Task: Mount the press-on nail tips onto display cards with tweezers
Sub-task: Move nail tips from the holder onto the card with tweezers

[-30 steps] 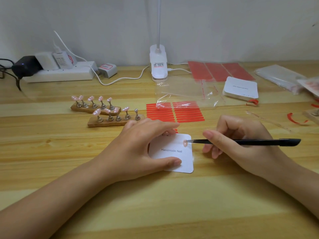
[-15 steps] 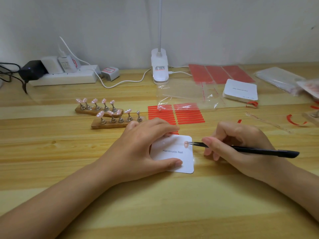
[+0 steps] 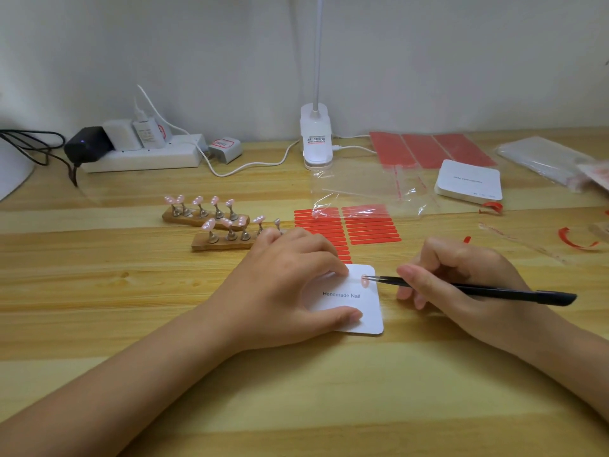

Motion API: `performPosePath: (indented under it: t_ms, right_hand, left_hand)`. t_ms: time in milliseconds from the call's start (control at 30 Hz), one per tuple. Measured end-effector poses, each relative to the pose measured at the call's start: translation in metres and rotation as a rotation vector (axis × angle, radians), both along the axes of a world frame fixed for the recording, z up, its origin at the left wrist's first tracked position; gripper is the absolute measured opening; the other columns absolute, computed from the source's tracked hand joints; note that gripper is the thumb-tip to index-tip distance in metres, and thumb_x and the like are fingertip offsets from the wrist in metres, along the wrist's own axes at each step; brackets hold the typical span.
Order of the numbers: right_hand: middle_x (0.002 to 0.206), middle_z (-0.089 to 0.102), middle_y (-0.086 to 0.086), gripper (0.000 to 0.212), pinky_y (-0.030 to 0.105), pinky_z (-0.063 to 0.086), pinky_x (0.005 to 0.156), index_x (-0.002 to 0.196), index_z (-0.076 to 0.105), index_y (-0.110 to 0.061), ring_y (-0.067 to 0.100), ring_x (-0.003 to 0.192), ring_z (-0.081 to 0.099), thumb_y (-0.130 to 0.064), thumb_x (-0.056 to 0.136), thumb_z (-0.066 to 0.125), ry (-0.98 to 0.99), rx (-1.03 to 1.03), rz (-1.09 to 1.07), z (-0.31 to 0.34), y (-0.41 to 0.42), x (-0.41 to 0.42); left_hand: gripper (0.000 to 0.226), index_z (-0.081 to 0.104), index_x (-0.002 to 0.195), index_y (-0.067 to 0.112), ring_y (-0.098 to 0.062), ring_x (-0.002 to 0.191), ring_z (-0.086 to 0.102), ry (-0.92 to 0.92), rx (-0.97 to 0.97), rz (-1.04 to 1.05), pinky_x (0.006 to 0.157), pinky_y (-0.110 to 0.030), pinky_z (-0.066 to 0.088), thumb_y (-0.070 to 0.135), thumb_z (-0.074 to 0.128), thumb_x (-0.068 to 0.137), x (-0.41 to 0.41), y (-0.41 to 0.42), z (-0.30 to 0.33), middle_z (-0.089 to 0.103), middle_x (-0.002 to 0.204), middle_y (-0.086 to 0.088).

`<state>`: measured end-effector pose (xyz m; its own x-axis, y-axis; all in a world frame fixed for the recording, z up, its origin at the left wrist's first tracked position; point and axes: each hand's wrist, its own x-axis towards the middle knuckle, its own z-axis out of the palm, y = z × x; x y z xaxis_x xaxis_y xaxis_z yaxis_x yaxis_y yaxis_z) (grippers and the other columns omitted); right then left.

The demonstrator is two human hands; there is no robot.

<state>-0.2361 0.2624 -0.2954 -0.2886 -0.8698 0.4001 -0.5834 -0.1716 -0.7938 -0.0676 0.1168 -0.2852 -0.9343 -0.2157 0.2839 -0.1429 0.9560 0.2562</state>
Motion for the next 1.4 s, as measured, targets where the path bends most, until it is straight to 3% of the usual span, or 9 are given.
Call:
performPosePath:
  t_ms: [133, 333, 433, 533, 733, 867, 1067, 1267, 1400]
  right_hand:
    - [0.062, 0.066, -0.005, 0.027, 0.016, 0.049, 0.05, 0.059, 0.05, -0.01, 0.009, 0.051, 0.062, -0.029, 0.077, 0.056, -0.005, -0.011, -0.003, 0.0, -0.001, 0.001]
    - [0.059, 0.066, -0.006, 0.034, 0.02, 0.051, 0.052, 0.057, 0.051, -0.019, 0.009, 0.059, 0.066, -0.039, 0.08, 0.067, -0.009, -0.009, -0.027, 0.001, -0.001, 0.001]
    - [0.057, 0.065, -0.006, 0.023, 0.027, 0.05, 0.055, 0.061, 0.054, -0.022, 0.011, 0.06, 0.066, -0.032, 0.083, 0.056, -0.004, -0.075, -0.09, 0.001, -0.001, -0.003]
    - [0.063, 0.068, -0.005, 0.027, 0.013, 0.049, 0.057, 0.069, 0.057, -0.029, 0.006, 0.057, 0.063, -0.051, 0.083, 0.056, -0.074, -0.133, -0.102, 0.003, -0.002, -0.002]
    - [0.07, 0.069, -0.011, 0.039, 0.014, 0.049, 0.059, 0.077, 0.058, -0.033, 0.008, 0.059, 0.062, -0.068, 0.082, 0.042, -0.031, -0.145, -0.079, 0.005, -0.004, 0.001]
    - [0.07, 0.068, -0.012, 0.028, 0.014, 0.047, 0.059, 0.077, 0.058, -0.033, 0.007, 0.06, 0.062, -0.054, 0.086, 0.042, 0.027, -0.137, -0.084, 0.003, -0.004, -0.001]
    - [0.066, 0.065, -0.006, 0.031, 0.029, 0.047, 0.058, 0.079, 0.06, -0.035, 0.008, 0.061, 0.062, -0.055, 0.088, 0.039, 0.123, -0.1, -0.102, 0.002, -0.003, -0.004]
    - [0.071, 0.063, -0.022, 0.04, 0.002, 0.039, 0.063, 0.071, 0.063, -0.018, -0.002, 0.062, 0.059, -0.036, 0.091, 0.033, 0.158, -0.111, -0.107, 0.003, -0.005, -0.002]
    - [0.072, 0.068, -0.018, 0.047, 0.009, 0.045, 0.062, 0.076, 0.064, -0.015, -0.001, 0.066, 0.064, -0.046, 0.09, 0.032, 0.088, -0.083, -0.107, 0.001, -0.006, -0.005]
  left_hand:
    - [0.051, 0.062, 0.102, 0.03, 0.001, 0.1, 0.046, -0.012, 0.076, -0.018, 0.086, -0.026, 0.026, 0.065, 0.032, 0.08, -0.002, -0.003, 0.004, 0.056, 0.101, 0.02]
    - [0.041, 0.06, 0.109, 0.016, -0.004, 0.096, 0.051, 0.193, 0.05, 0.024, 0.084, -0.035, 0.041, 0.045, 0.057, 0.08, 0.015, -0.021, 0.013, 0.054, 0.104, 0.011]
    - [0.037, 0.053, 0.103, 0.017, -0.005, 0.082, 0.049, 0.338, 0.08, 0.191, 0.078, -0.015, 0.04, 0.038, 0.066, 0.076, 0.036, -0.035, 0.016, 0.053, 0.091, 0.007]
    - [0.041, 0.048, 0.096, 0.019, -0.003, 0.08, 0.051, 0.394, 0.155, 0.453, 0.071, 0.0, 0.032, 0.022, 0.079, 0.069, 0.056, -0.049, 0.01, 0.052, 0.087, 0.011]
    - [0.036, 0.051, 0.09, 0.024, -0.007, 0.081, 0.051, 0.295, 0.269, 0.679, 0.062, -0.011, 0.031, 0.026, 0.079, 0.068, 0.069, -0.07, -0.005, 0.051, 0.087, 0.018]
    - [0.033, 0.053, 0.085, 0.029, 0.007, 0.081, 0.052, 0.285, 0.37, 0.641, 0.064, 0.002, 0.035, 0.022, 0.08, 0.067, 0.067, -0.072, -0.008, 0.057, 0.088, 0.019]
    - [0.028, 0.063, 0.084, 0.035, 0.004, 0.072, 0.056, 0.246, 0.395, 0.566, 0.063, 0.003, 0.036, 0.019, 0.079, 0.068, 0.064, -0.069, -0.002, 0.061, 0.082, 0.013]
    - [0.024, 0.066, 0.085, 0.029, 0.015, 0.072, 0.052, 0.364, 0.34, 0.47, 0.066, 0.002, 0.033, 0.012, 0.076, 0.07, 0.061, -0.059, 0.006, 0.058, 0.075, 0.011]
    - [0.02, 0.067, 0.087, 0.023, 0.018, 0.072, 0.05, 0.405, 0.352, 0.439, 0.071, 0.004, 0.028, 0.012, 0.075, 0.072, 0.046, -0.056, 0.01, 0.06, 0.074, 0.007]
